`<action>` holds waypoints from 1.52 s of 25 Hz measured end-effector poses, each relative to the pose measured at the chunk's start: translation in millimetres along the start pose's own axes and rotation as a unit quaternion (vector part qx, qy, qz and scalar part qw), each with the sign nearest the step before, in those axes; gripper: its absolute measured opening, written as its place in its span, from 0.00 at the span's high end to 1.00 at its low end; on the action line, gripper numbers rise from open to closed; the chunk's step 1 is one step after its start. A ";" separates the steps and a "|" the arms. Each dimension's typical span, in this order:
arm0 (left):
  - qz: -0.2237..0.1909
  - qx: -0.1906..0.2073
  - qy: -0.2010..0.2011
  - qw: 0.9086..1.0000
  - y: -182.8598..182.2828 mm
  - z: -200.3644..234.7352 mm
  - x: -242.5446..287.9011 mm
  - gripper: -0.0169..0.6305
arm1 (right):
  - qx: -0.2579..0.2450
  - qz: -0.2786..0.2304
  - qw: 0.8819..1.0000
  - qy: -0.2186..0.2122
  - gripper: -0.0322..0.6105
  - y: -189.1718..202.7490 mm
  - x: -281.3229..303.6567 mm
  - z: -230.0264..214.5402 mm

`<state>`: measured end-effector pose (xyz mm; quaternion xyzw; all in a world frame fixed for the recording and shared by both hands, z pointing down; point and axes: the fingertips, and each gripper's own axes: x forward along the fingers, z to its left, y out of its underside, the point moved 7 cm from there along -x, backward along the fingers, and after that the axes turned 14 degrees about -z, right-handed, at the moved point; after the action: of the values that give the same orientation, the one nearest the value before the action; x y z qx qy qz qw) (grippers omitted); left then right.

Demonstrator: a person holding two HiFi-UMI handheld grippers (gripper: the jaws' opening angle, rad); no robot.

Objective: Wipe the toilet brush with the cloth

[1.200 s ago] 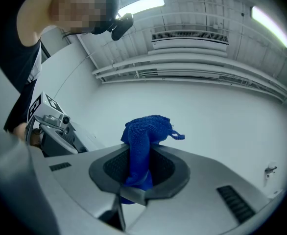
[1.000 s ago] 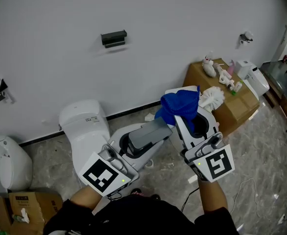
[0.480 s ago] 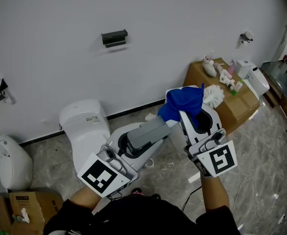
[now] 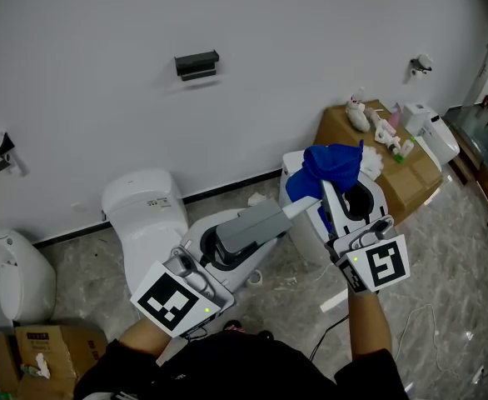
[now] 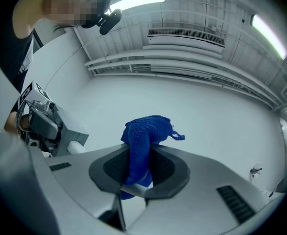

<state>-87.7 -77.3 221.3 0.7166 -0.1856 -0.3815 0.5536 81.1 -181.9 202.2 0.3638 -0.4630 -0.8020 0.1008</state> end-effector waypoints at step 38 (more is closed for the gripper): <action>0.006 0.004 -0.002 1.000 -5.6 -2.8 -9.2 0.72 | -0.037 0.037 0.995 0.084 0.82 23.4 -23.2 -50.3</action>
<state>-92.4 -67.4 219.4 0.7169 -0.1926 -0.3790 0.5526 127.6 -216.9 217.3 0.4084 -0.4363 -0.7808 0.1823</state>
